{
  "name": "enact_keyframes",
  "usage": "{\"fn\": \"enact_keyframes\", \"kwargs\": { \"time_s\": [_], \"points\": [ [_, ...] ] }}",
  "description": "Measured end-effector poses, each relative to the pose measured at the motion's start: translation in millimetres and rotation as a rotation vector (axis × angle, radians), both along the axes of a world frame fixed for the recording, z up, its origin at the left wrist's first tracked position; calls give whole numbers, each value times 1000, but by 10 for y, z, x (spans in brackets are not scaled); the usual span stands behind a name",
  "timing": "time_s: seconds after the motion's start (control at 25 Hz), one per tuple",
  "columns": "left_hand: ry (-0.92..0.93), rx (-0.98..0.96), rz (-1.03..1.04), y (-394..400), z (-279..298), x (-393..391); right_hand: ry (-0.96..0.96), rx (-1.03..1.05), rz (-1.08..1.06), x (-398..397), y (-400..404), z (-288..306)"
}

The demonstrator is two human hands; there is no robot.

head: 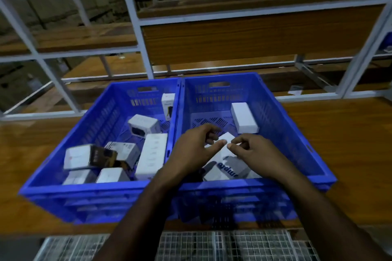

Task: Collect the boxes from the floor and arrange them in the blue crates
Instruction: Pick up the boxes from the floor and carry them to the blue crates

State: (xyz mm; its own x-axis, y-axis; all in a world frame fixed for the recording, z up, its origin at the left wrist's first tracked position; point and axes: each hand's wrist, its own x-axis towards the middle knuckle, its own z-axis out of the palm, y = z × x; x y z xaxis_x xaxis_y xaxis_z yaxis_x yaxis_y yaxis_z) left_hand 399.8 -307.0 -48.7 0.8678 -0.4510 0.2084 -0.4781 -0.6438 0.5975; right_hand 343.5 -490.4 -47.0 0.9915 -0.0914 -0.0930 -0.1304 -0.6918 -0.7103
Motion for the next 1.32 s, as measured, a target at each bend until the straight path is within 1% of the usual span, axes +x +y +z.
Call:
{"fn": "enact_keyframes", "kwargs": {
  "time_s": [0.12, 0.32, 0.44, 0.6, 0.68, 0.76, 0.8, 0.92, 0.96, 1.16, 1.32],
  "points": [
    [-34, -118, 96, 195, 47, -196, -102, 34, 99, 34, 283, 31],
    [-87, -358, 294, 700, 26, -608, -455, 158, 277, 28, 810, -52],
    [-112, -413, 425, 1036, -34, -878, -627, 235, 364, -41, 1108, -94],
    [-143, -449, 624, 1537, -136, -1294, -697, 314, 532, -252, 1645, -94],
    [-148, -459, 714, 1813, -175, -1554, -659, 326, 645, -419, 1981, -74],
    [-151, -436, 825, 2118, -226, -1886, -585, 283, 787, -620, 2399, -111],
    [-152, -388, 885, 2261, -269, -2059, -548, 254, 848, -725, 2599, -155],
    [-120, -158, 1115, 2715, -440, -2758, -448, 183, 1029, -1191, 3268, -343],
    [-91, -130, 1182, 2882, -519, -3023, -416, 150, 1075, -1386, 3488, -418],
    [27, -163, 1532, 3708, -975, -4561, -207, 83, 1297, -2584, 4544, -766],
    [21, -234, 1756, 4040, -1199, -5796, -82, 69, 1475, -3636, 5218, -1001]
  ]
}}
